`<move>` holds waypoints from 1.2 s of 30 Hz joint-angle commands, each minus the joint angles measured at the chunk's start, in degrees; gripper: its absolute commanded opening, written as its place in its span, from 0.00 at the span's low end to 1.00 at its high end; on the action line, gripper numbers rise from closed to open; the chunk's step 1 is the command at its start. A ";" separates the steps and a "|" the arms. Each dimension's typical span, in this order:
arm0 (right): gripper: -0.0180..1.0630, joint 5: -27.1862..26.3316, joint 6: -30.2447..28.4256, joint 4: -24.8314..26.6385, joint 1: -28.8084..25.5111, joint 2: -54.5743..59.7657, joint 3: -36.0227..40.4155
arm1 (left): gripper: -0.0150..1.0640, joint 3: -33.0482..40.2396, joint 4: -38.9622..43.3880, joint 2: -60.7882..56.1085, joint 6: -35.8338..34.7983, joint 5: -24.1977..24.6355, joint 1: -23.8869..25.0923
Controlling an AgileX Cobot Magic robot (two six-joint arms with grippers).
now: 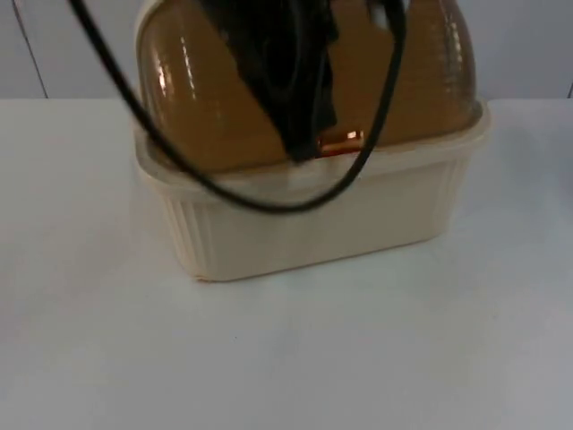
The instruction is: Open the box lid with the left hand, place the block into the box with the right hand, then close the box lid with the left hand.
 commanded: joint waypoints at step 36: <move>0.98 -0.01 0.15 1.25 -0.02 -0.64 -0.31 | 0.01 15.08 2.33 -31.27 -43.78 -33.54 15.69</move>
